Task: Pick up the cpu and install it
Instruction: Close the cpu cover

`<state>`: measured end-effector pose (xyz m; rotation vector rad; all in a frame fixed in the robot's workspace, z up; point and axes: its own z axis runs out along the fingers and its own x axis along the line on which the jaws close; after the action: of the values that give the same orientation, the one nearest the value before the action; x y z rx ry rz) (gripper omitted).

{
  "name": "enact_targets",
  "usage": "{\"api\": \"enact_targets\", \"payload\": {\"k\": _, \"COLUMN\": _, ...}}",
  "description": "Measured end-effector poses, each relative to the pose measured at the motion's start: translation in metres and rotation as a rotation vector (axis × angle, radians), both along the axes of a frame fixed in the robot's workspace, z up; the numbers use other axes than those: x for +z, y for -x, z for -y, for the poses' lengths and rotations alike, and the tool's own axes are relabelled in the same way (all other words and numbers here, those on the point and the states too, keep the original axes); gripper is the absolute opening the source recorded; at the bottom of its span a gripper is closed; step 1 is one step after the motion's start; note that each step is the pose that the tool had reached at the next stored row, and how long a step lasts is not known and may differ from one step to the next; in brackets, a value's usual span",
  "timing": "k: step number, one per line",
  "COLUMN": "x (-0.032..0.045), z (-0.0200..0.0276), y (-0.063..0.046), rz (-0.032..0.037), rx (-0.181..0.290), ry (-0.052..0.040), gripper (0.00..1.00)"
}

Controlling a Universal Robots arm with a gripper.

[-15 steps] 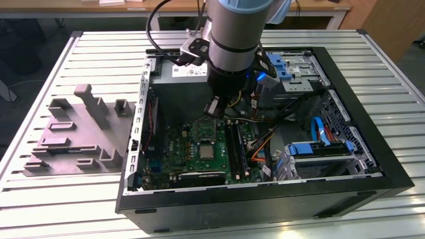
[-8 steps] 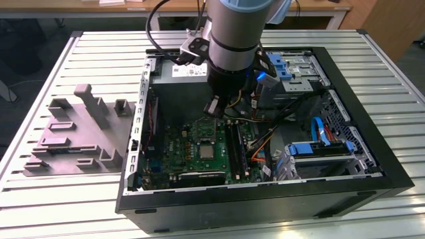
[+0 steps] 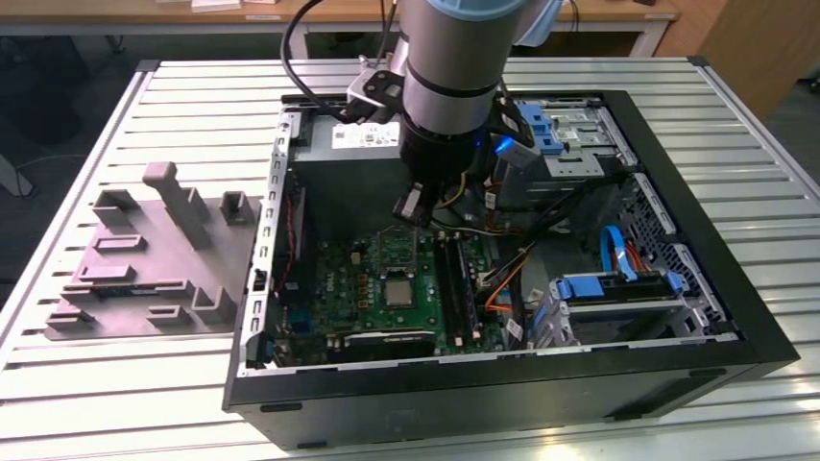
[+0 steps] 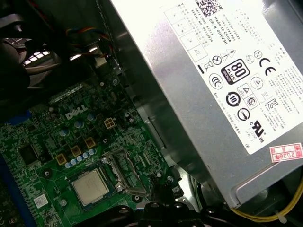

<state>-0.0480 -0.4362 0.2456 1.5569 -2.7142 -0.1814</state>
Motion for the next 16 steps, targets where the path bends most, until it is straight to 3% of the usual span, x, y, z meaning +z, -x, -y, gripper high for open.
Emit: {"api": "enact_targets", "payload": {"k": 16, "x": 0.0016, "z": 0.0, "y": 0.0026, "rz": 0.0, "rx": 0.003, "ry": 0.0028, "gripper": 0.11}}
